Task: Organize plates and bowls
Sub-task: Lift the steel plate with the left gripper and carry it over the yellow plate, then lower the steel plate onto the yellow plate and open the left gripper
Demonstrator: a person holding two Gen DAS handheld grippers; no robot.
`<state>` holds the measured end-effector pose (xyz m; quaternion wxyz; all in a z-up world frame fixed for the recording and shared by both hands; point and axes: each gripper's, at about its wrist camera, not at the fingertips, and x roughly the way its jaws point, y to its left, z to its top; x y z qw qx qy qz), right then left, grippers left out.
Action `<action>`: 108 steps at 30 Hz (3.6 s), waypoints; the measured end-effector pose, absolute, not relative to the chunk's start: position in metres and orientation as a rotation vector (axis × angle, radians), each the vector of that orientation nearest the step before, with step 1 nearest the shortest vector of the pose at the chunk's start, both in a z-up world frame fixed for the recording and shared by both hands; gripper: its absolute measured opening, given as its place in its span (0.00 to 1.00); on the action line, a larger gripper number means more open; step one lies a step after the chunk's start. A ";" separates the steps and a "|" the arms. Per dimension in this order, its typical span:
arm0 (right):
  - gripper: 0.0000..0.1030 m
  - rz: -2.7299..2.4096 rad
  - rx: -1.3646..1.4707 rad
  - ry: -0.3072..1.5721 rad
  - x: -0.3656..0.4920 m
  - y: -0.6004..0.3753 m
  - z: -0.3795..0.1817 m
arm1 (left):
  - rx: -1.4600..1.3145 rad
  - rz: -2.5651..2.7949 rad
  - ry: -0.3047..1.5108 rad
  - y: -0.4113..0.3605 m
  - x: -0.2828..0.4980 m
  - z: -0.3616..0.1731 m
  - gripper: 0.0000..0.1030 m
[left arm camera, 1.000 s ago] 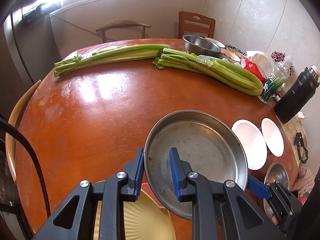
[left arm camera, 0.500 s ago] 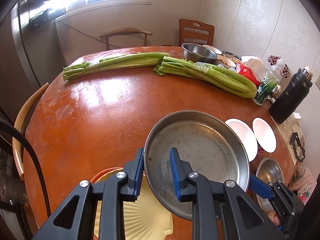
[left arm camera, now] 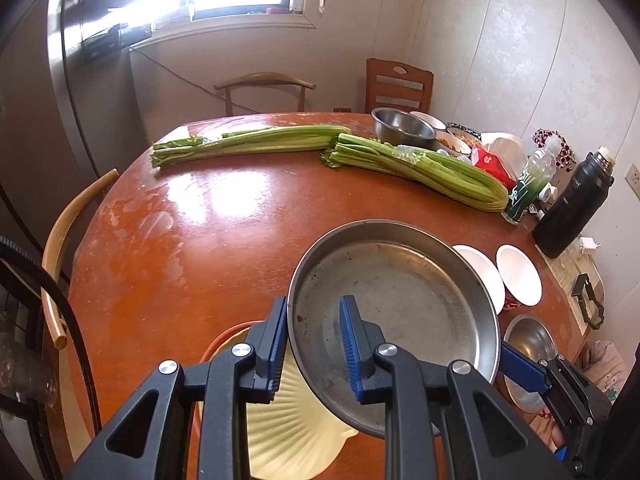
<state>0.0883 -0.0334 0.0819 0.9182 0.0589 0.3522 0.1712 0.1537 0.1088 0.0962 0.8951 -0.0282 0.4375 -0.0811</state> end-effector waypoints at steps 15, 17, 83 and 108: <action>0.66 0.486 0.058 0.733 0.069 0.021 0.077 | -0.104 -0.058 0.910 0.174 0.112 0.089 0.24; 0.66 0.493 0.050 0.736 0.069 0.028 0.073 | -0.104 -0.047 0.919 0.181 0.110 0.083 0.24; 0.67 0.459 -0.205 0.789 0.068 0.071 -0.004 | -0.125 -0.060 1.062 0.209 0.126 -0.005 0.24; 0.67 0.500 -0.081 0.825 0.082 0.049 0.001 | -0.163 -0.071 1.077 0.210 0.126 -0.008 0.25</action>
